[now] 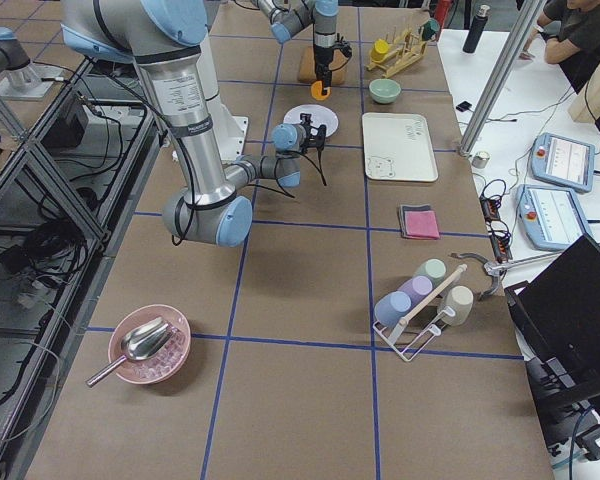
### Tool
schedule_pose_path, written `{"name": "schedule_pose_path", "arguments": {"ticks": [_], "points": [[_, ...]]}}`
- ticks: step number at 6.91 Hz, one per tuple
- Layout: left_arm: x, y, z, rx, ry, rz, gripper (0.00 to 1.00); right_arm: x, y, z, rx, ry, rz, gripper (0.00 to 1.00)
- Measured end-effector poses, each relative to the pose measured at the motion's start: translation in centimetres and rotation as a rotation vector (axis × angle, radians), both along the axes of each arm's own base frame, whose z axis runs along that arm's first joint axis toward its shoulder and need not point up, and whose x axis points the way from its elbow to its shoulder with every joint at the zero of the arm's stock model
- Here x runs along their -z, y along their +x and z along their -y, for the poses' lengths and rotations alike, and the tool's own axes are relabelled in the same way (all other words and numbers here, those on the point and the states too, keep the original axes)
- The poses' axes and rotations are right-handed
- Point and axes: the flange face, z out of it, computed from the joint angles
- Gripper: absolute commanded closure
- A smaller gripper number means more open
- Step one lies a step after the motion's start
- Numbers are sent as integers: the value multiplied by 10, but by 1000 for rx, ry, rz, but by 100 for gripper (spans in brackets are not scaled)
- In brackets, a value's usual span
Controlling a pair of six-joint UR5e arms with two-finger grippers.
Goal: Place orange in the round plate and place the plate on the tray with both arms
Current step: 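Carry the orange onto the plate with the left gripper while the right grips the rim, then release the orange on the plate and raise the left gripper away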
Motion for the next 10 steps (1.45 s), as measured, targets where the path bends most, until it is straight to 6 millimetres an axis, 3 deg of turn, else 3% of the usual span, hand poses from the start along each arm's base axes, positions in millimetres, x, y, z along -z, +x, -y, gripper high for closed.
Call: {"name": "schedule_pose_path", "arguments": {"ticks": [3,5,7,8,9,10], "points": [[2,17,-14,-26,5,2,17,5,-19,-5,-8,-3,-3,21],[2,21,-17,-32,5,1,11,9,-35,-7,-23,-8,-6,56],[3,22,-16,-33,8,-2,9,12,-38,-8,-26,-8,1,76],[4,22,-16,-33,10,-4,7,16,-35,-8,-26,-7,15,93],[6,22,-16,-33,12,-6,6,22,-32,-8,-28,-7,30,100],[8,20,-17,-34,15,-10,6,27,-29,-7,-30,-6,41,100]]}}
